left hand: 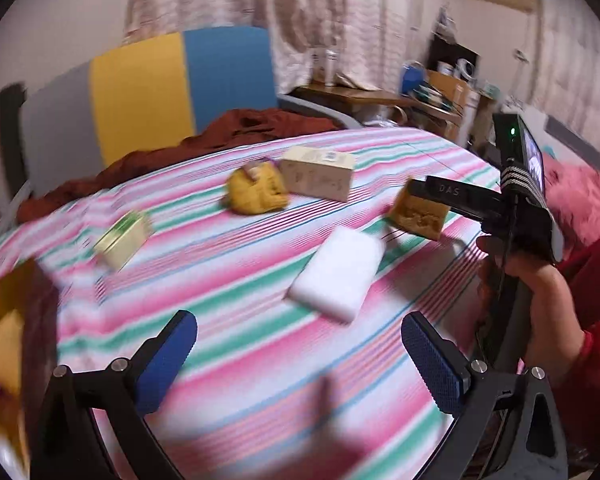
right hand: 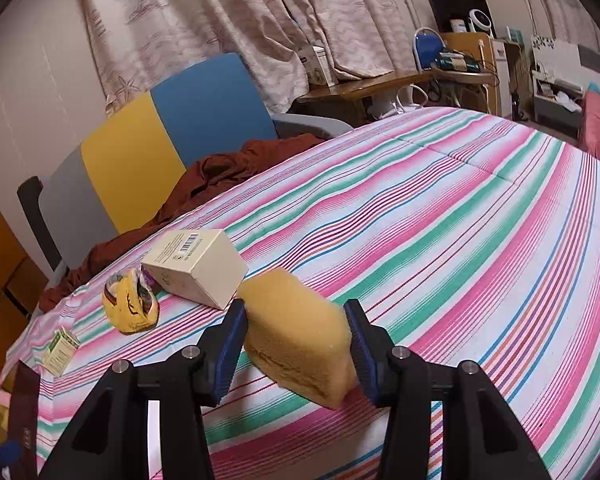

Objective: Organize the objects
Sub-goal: 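Grasp the white melamine sponge with the left tool while the right tool holds its sponge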

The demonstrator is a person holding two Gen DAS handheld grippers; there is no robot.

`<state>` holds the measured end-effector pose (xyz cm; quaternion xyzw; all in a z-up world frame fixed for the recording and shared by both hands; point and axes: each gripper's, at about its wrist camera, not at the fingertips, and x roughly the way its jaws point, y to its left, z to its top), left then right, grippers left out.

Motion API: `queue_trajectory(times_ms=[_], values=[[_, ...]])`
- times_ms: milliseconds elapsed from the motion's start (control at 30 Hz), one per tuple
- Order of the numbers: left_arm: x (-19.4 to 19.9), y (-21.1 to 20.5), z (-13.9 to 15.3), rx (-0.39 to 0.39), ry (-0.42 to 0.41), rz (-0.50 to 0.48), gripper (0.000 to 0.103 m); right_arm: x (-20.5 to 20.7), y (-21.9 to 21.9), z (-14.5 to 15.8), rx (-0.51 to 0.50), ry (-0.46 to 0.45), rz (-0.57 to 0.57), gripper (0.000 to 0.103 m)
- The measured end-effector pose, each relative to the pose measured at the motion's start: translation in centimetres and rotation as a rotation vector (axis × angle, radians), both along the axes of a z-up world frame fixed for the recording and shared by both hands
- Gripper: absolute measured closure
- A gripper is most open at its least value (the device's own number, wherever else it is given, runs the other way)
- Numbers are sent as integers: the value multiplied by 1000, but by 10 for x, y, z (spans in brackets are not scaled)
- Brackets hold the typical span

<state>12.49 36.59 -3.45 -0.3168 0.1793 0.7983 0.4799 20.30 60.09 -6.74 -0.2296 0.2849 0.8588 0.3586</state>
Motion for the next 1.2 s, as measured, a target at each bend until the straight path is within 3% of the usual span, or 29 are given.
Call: queue_trajectory(times_ms=[167, 300, 400, 500, 567, 733, 967, 1200], values=[[-8, 56, -19, -79, 84, -97, 0, 3, 1, -5, -2, 13, -17, 53], [-14, 80, -36, -137, 68, -165, 0, 4, 5, -12, -36, 15, -35, 54], [-21, 86, -51, -176, 19, -165, 15, 5, 10, -17, -67, 17, -44, 54], [-30, 82, -51, -137, -46, -169, 38, 6, 10, -18, -66, 21, -41, 55], [-33, 78, -50, -121, -52, -153, 41, 5, 7, -17, -50, 15, -40, 57], [-32, 61, -46, -71, -37, -96, 42, 5, 2, -14, -19, 20, -36, 59], [-29, 13, -31, 62, 25, 49, 42, 3, -10, -7, 19, 24, -12, 59], [-28, -16, -33, 103, 19, 138, 42, -17, -52, 2, 39, 4, 120, 59]])
